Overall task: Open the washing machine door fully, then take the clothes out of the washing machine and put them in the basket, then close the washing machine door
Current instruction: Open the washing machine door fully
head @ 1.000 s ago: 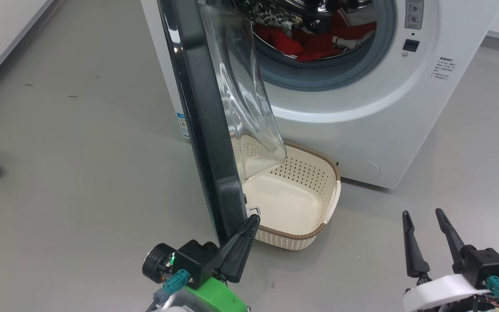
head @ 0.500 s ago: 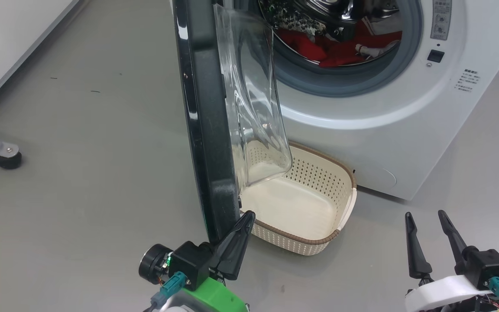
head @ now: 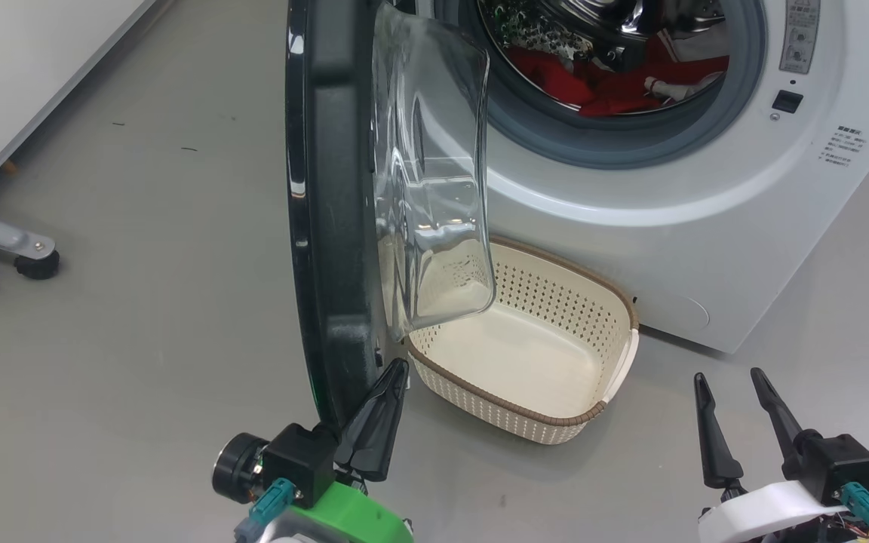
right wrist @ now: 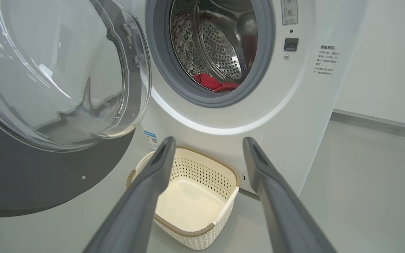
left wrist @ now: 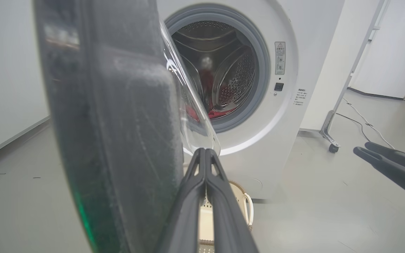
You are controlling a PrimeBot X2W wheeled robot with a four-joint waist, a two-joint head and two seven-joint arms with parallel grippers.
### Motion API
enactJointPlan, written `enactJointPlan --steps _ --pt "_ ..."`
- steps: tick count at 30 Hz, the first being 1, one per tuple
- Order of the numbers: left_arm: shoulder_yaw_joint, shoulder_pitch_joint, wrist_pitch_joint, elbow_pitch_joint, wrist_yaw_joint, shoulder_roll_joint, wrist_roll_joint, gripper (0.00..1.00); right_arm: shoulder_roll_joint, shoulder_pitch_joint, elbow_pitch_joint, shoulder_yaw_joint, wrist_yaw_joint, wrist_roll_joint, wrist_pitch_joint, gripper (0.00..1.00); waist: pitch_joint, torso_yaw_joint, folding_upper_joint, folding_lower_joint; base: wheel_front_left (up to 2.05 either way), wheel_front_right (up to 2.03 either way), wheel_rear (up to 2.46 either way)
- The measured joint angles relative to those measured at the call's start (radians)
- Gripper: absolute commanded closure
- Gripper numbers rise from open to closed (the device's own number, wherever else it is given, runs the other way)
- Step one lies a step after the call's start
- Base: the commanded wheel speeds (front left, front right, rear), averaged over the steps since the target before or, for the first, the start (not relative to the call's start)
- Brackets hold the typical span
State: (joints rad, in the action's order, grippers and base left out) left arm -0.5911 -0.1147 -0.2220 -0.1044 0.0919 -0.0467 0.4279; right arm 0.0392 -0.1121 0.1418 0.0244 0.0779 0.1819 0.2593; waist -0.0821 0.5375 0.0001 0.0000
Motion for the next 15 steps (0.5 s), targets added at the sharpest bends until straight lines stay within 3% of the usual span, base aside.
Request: enactJointPlan --steps 15 --pt "0.136 0.022 -0.016 0.001 0.017 -0.009 -0.017 1.00 0.000 0.002 0.006 0.001 0.000 -0.001 0.000 0.00 -0.011 0.003 0.0000 0.0000 0.00 0.00 0.00"
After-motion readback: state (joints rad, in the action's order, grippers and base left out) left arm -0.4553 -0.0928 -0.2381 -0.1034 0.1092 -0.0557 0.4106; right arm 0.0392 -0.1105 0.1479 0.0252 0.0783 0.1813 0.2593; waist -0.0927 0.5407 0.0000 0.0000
